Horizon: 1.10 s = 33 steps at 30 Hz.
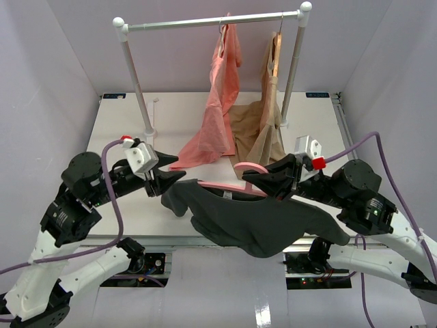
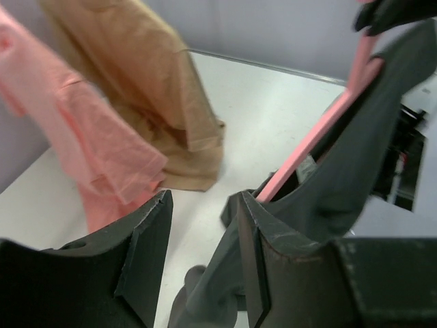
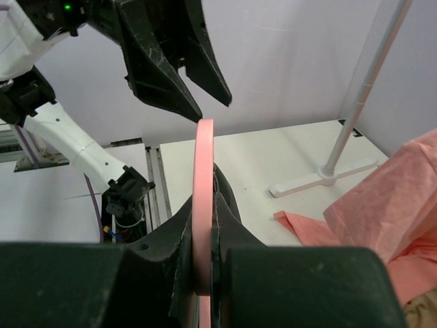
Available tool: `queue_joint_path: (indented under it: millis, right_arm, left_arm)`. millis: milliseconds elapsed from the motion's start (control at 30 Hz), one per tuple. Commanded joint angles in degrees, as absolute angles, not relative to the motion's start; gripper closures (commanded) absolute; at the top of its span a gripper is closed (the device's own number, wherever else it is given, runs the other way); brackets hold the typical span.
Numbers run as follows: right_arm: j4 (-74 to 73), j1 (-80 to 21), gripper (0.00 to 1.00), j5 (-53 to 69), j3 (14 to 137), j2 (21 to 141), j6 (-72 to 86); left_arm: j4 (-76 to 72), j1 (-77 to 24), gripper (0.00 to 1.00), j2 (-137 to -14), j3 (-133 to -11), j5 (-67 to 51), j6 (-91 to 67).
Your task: Place the t-shirt on the hanger
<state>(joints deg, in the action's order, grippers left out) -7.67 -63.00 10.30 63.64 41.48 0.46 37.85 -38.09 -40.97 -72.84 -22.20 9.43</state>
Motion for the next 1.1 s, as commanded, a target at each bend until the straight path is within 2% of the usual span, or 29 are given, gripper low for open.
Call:
queue_joint_path:
  millis: [0,200,600,767,833,900,967,1067]
  right_arm:
    - [1.3,-62.9,0.92,14.5,67.0,42.6,1.9]
    - [6.5,-62.9,0.92,18.4,65.3,46.3,2.6]
    - [13.8,-63.0,0.92,19.5,62.8,50.6,3.6]
    - [14.9,-62.9,0.92,19.1,62.5,51.1,3.5]
    - [14.9,-63.0,0.92,19.1,62.6,51.3,3.4]
    - [14.9,-63.0,0.92,18.9,62.4,51.4,3.4]
    - [15.0,-63.0,0.92,18.5,62.0,51.5,3.3]
    - [14.9,-63.0,0.92,18.0,60.9,51.4,3.0]
  left_arm:
    - [41.4,-38.1,0.46,-46.7,-76.4,-38.6,12.6]
    - [41.1,-38.1,0.46,-51.1,-78.1,-49.1,12.4]
    - [39.2,-38.1,0.49,-54.2,-73.8,-57.1,12.3]
    - [38.9,-38.1,0.52,-54.5,-71.5,-55.8,11.6]
    - [39.0,-38.1,0.67,-54.4,-71.3,-55.3,11.8]
    - [39.1,-38.1,0.93,-54.8,-71.6,-54.1,11.4]
    - [39.0,-38.1,1.0,-54.8,-71.8,-51.7,10.9]
    - [38.3,-38.1,1.0,-54.4,-71.9,-48.9,10.3]
